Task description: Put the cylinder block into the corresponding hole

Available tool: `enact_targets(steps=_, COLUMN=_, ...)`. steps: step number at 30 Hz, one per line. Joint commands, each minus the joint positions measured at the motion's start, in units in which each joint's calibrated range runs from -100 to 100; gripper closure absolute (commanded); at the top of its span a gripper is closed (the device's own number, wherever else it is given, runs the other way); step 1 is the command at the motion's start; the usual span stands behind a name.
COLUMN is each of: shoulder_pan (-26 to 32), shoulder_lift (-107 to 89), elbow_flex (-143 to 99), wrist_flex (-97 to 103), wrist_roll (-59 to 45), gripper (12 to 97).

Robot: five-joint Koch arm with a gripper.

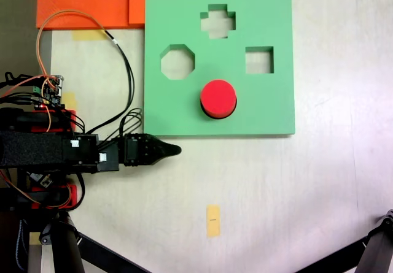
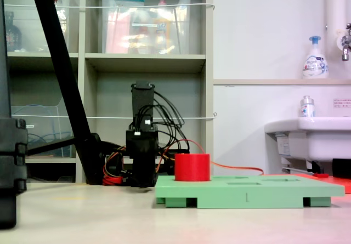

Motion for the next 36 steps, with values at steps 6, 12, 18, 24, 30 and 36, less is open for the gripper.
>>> enact_targets(steps=6, shoulder_pan=1.5, shoulder_lift=-0.7, elbow_flex=-1.0, wrist_flex=-11.0, wrist_roll=-0.4, gripper=59.7)
enact_targets(steps=12, shoulder_pan=1.4, shoulder_lift=-0.7, elbow_flex=-1.0, wrist_flex=-11.2, wrist_roll=-0.3, gripper=60.5)
enact_targets(steps=18, shoulder_pan=1.0, shoulder_lift=-0.7, elbow_flex=-1.0, wrist_flex=-11.2, wrist_roll=-0.1, gripper=60.3)
enact_targets(steps=24, shoulder_pan=0.3, shoulder_lift=-0.7, elbow_flex=-1.0, wrist_flex=-11.2, wrist_roll=1.3, gripper=60.4)
enact_targets(steps=30, shoulder_pan=0.2, shoulder_lift=-0.7, elbow_flex=-1.0, wrist_flex=-11.1, wrist_roll=1.2, gripper=60.5)
enact_targets(steps=36, shoulder_pan=0.2, shoulder_lift=-0.7, elbow_flex=-1.0, wrist_flex=-11.0, wrist_roll=1.3, gripper=60.3)
